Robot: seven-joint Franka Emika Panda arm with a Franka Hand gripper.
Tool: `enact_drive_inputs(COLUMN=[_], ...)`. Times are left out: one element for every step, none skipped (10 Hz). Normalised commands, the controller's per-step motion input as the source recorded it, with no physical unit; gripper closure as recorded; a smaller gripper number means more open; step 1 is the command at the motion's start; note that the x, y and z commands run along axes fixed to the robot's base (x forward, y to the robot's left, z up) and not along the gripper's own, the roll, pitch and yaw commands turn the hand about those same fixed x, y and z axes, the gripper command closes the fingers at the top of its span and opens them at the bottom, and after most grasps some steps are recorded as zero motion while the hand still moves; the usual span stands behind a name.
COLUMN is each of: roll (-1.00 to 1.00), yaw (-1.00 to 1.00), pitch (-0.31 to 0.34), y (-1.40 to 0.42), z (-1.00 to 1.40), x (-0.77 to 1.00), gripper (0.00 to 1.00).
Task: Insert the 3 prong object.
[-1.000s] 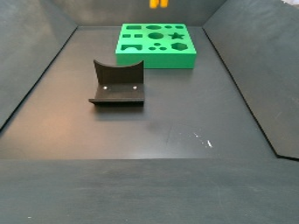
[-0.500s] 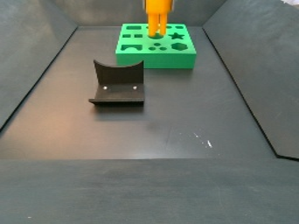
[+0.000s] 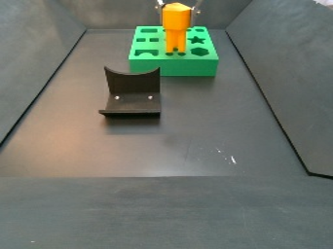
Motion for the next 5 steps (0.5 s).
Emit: enact_drive_inputs(roll=[0.0, 0.0, 0.06, 0.07, 0.05], yaw=[-0.25, -0.12, -0.06, 0.0, 0.0], pitch=[0.0, 0.0, 0.0, 0.0, 0.0], y=[-0.01, 0.0, 0.0, 0.0, 0.0], z=[-0.28, -0.36, -0.31, -0.29, -0.42], x=[0.03, 0.04, 0.02, 0.0, 0.08], gripper=[1.0, 1.0, 1.0, 1.0, 1.0])
